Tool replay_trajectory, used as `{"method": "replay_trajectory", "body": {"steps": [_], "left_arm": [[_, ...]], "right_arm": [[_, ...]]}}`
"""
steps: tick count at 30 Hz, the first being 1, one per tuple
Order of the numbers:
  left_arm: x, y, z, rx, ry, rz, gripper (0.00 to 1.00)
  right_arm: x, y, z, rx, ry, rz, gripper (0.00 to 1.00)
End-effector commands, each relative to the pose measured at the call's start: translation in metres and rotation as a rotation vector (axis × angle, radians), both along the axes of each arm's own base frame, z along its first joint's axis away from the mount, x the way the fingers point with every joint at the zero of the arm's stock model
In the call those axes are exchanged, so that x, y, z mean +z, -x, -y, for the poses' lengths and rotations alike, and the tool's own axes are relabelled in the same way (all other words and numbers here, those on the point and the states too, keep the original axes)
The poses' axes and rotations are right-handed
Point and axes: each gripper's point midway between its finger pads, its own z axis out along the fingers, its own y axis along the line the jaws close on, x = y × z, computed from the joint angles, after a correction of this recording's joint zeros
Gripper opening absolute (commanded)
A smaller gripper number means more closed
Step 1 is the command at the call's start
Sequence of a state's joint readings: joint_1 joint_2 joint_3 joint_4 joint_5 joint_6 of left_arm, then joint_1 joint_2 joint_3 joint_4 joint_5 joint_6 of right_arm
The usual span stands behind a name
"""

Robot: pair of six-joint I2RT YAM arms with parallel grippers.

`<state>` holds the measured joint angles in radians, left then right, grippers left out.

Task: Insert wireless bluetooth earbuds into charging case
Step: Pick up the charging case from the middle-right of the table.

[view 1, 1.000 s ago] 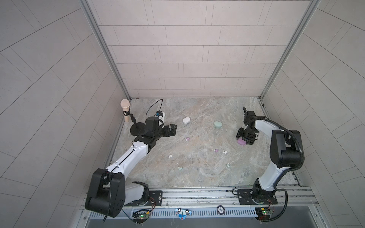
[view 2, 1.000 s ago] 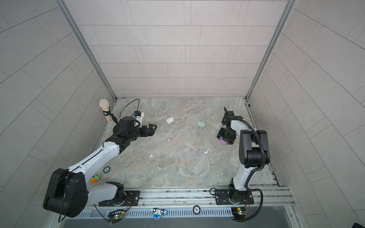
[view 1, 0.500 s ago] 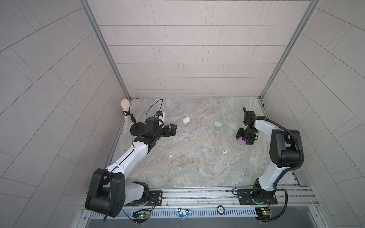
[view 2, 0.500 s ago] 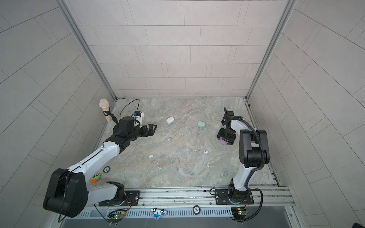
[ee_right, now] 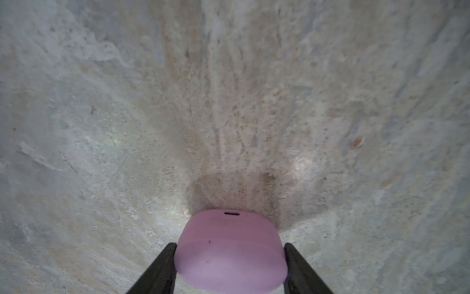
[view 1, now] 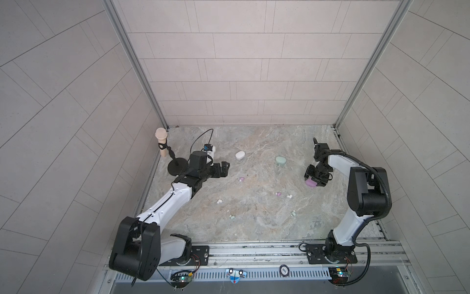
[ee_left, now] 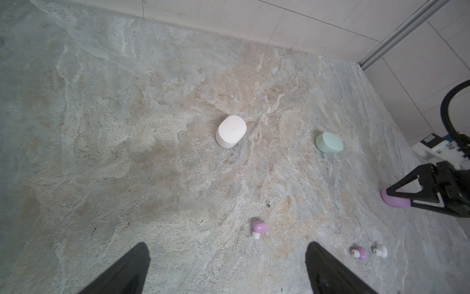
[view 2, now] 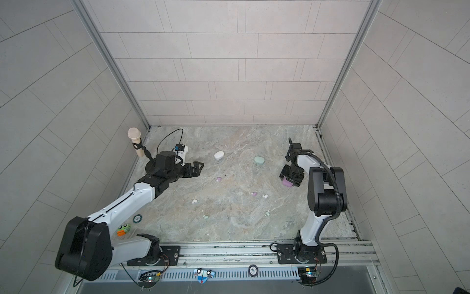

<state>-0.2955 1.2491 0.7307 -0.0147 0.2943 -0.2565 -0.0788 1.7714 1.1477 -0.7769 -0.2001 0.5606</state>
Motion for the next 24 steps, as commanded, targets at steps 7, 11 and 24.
{"method": "replay_trajectory", "body": {"steps": [7,11,24], "left_arm": [[0.014,0.021,0.049,-0.229,-0.014,0.091,1.0],[0.021,0.031,0.072,-0.334,0.007,0.142,1.0],[0.06,0.088,0.157,-0.764,0.06,0.43,1.0]], "right_arm": [[0.059,0.023,-0.014,0.096,-0.023,0.036,0.5],[0.084,0.035,-0.032,0.171,-0.032,0.054,0.5],[0.173,0.056,-0.145,0.488,-0.19,0.22,0.5]]}}
